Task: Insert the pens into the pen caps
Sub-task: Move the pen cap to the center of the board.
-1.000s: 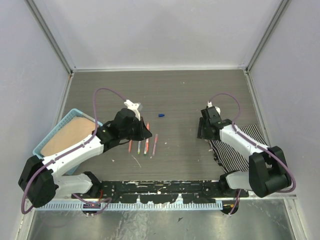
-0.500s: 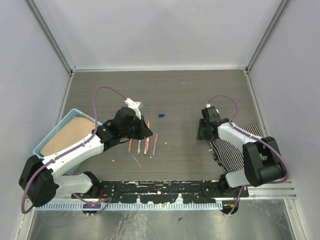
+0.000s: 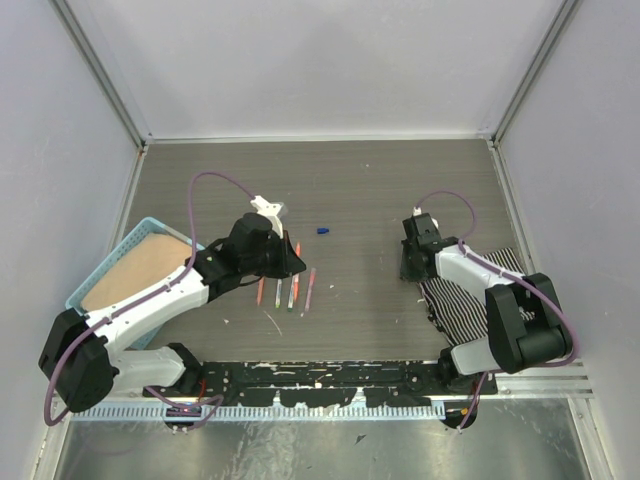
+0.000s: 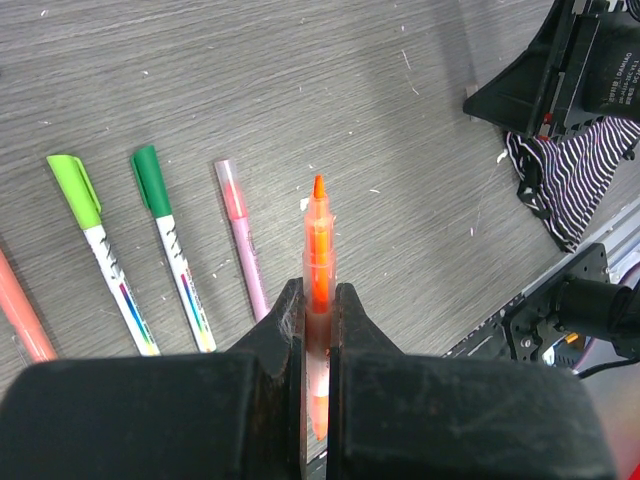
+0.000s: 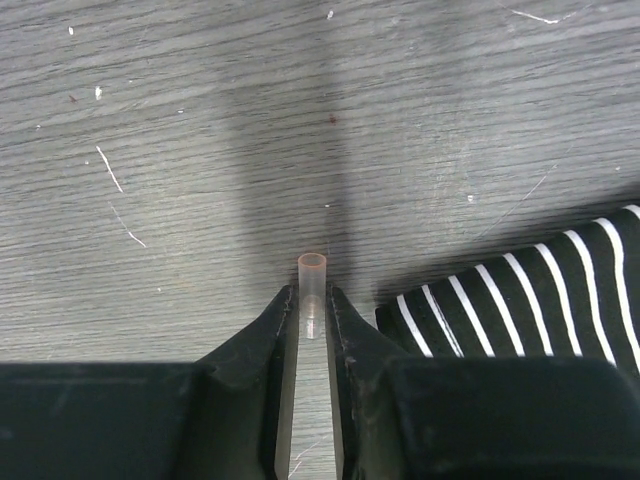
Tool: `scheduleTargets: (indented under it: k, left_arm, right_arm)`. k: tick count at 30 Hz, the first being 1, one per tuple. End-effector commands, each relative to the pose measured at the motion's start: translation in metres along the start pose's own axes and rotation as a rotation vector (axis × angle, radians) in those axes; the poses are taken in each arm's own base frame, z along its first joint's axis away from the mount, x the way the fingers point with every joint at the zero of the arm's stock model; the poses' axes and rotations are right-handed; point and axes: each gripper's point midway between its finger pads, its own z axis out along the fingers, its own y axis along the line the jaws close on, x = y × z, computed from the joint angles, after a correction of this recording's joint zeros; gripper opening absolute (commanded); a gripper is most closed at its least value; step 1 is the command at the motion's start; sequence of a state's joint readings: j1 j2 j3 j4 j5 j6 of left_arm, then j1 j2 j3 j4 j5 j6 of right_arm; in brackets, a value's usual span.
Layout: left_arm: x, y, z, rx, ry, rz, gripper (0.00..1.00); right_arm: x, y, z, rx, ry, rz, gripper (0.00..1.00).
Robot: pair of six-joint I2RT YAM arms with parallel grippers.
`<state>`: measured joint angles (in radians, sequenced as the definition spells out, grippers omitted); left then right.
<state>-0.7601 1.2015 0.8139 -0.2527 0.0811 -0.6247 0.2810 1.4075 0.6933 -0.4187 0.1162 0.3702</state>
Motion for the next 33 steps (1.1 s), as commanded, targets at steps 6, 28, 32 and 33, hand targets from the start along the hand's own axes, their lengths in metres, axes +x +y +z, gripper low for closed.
scheduleTargets:
  k: [6,28,32,33]
  left_arm:
    - [-0.015,0.004,-0.012,-0.028,-0.046,0.011,0.0]
    - [-0.052,0.059,-0.098,-0.324,-0.359,-0.004,0.02]
    - [-0.052,0.058,-0.097,-0.32,-0.355,-0.003,0.02]
    - [-0.052,0.058,-0.096,-0.32,-0.355,-0.004,0.02]
  right_arm:
    - [-0.007,0.016,-0.001,0.036,-0.033,-0.098,0.18]
    - [0.076,0.169,-0.032,-0.371,0.088,-0.817,0.19]
    - [0.077,0.17,-0.032,-0.341,0.08,-0.84,0.31]
    - [0.076,0.169,-0.033,-0.335,0.075,-0.84,0.35]
